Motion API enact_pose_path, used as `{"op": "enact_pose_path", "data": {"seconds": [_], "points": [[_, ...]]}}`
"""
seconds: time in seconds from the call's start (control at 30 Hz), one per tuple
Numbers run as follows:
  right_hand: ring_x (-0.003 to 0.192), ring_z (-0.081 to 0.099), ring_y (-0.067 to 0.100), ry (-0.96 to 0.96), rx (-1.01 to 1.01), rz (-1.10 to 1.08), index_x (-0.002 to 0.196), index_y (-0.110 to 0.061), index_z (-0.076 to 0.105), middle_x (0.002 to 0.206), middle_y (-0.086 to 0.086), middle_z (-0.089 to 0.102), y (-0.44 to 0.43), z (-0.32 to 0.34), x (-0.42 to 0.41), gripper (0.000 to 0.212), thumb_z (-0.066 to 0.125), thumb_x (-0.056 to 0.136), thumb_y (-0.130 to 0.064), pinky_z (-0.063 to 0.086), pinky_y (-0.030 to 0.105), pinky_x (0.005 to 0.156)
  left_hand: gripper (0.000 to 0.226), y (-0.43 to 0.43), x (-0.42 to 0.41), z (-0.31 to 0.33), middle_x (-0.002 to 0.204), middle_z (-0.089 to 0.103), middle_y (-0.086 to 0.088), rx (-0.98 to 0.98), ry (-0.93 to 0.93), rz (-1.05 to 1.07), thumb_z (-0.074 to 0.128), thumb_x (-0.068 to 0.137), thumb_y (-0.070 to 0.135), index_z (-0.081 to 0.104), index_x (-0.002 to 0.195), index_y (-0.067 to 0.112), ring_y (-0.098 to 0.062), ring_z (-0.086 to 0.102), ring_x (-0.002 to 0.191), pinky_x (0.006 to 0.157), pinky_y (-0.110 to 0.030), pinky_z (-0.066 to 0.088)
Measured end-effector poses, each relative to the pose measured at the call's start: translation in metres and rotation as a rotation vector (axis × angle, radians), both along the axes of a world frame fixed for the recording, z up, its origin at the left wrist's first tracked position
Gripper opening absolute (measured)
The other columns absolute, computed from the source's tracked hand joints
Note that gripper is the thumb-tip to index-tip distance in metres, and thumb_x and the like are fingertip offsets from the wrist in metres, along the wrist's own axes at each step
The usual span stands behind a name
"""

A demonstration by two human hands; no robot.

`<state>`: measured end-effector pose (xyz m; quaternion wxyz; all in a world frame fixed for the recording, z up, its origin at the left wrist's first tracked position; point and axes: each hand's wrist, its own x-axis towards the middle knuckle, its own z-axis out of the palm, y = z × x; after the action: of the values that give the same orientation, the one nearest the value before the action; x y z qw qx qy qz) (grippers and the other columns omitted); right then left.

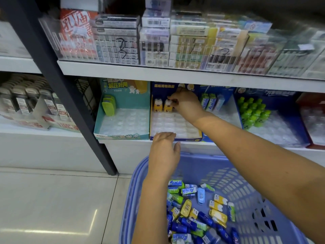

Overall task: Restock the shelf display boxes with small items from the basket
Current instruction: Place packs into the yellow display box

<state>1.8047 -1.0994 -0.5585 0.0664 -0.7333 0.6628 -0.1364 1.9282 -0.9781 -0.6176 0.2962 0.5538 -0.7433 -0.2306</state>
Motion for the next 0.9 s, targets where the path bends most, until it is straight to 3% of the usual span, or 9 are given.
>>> {"op": "enact_pose_path", "data": {"seconds": [0.07,0.17,0.23,0.33,0.4,0.5,0.53,0.7,0.9], "points": [[0.12,0.049,0.03,0.035,0.084,0.013,0.135,-0.009,0.046,0.133,0.019,0.048,0.006,0.005,0.0,0.04,0.043,0.099,-0.026,0.037,0.026,0.08,0.039,0.0,0.001,0.001,0.136,0.053,-0.007,0.008,-0.006,-0.014,0.052,0.095,0.019,0.054,0.132,0.007,-0.02,0.039,0.13,0.11,-0.027,0.028],[0.127,0.042,0.032,0.109,0.108,0.065,0.147,-0.021,0.028,0.142,0.016,0.037,0.034,0.011,0.001,0.053,0.046,0.098,-0.02,0.038,0.031,0.096,0.035,0.009,0.0,0.005,0.133,0.055,-0.004,-0.043,0.062,0.014,0.051,0.095,0.019,0.058,0.128,0.008,-0.018,0.045,0.126,0.108,-0.029,0.032],[0.116,0.049,0.029,-0.008,0.041,0.055,0.143,-0.019,0.034,0.135,0.014,0.043,0.064,0.01,-0.005,0.053,0.053,0.094,-0.02,0.041,0.031,0.095,0.026,0.019,-0.003,0.008,0.118,0.063,-0.001,-0.162,0.197,0.09,0.051,0.095,0.019,0.065,0.116,0.012,-0.016,0.056,0.11,0.094,-0.027,0.042],[0.074,0.055,0.015,-0.262,-0.116,0.031,0.099,-0.014,0.065,0.084,-0.002,0.061,0.12,-0.01,-0.031,0.016,0.061,0.089,-0.026,0.043,0.026,0.067,0.02,0.028,-0.014,0.001,0.091,0.066,0.002,-0.169,0.251,0.074,0.05,0.094,0.026,0.067,0.098,0.016,-0.015,0.061,0.082,0.071,-0.029,0.048],[0.064,0.053,0.012,-0.245,0.066,-0.051,0.08,-0.016,0.064,0.067,-0.006,0.058,0.154,-0.037,-0.053,0.018,0.063,0.086,-0.033,0.038,0.021,0.057,0.018,0.028,-0.028,-0.018,0.085,0.068,-0.003,0.006,0.138,-0.029,0.051,0.093,0.026,0.066,0.094,0.015,-0.02,0.062,0.078,0.068,-0.034,0.049],[0.079,0.059,0.022,0.099,0.642,-0.1,0.083,-0.013,0.064,0.083,0.006,0.063,0.177,-0.095,-0.08,0.018,0.06,0.086,-0.029,0.041,0.027,0.063,0.021,0.04,-0.052,-0.062,0.091,0.07,-0.012,0.286,-0.158,-0.173,0.049,0.094,0.023,0.065,0.096,0.01,-0.03,0.063,0.087,0.075,-0.039,0.051],[0.088,0.061,0.024,0.188,0.73,-0.102,0.092,-0.011,0.066,0.094,0.009,0.065,0.182,-0.117,-0.085,0.017,0.057,0.087,-0.025,0.043,0.027,0.068,0.021,0.049,-0.059,-0.08,0.094,0.069,-0.015,0.361,-0.235,-0.218,0.048,0.093,0.021,0.066,0.096,0.009,-0.032,0.063,0.091,0.077,-0.039,0.051],[0.124,0.045,0.031,0.233,0.818,-0.029,0.143,-0.019,0.035,0.143,0.017,0.039,0.215,-0.205,-0.114,0.051,0.04,0.093,-0.006,0.041,0.035,0.096,0.034,0.09,-0.075,-0.153,0.122,0.058,-0.019,0.617,-0.464,-0.477,0.049,0.089,0.011,0.056,0.122,0.007,-0.033,0.054,0.114,0.093,-0.042,0.047],[0.134,0.027,0.034,0.185,0.849,-0.063,0.138,-0.028,0.034,0.146,0.015,0.026,0.229,-0.247,-0.133,0.057,0.056,0.086,-0.017,0.037,0.044,0.105,0.056,0.103,-0.072,-0.193,0.147,0.032,-0.011,0.599,-0.64,-0.601,0.05,0.091,0.013,0.031,0.143,0.009,-0.03,0.02,0.138,0.113,-0.041,0.024]]}}
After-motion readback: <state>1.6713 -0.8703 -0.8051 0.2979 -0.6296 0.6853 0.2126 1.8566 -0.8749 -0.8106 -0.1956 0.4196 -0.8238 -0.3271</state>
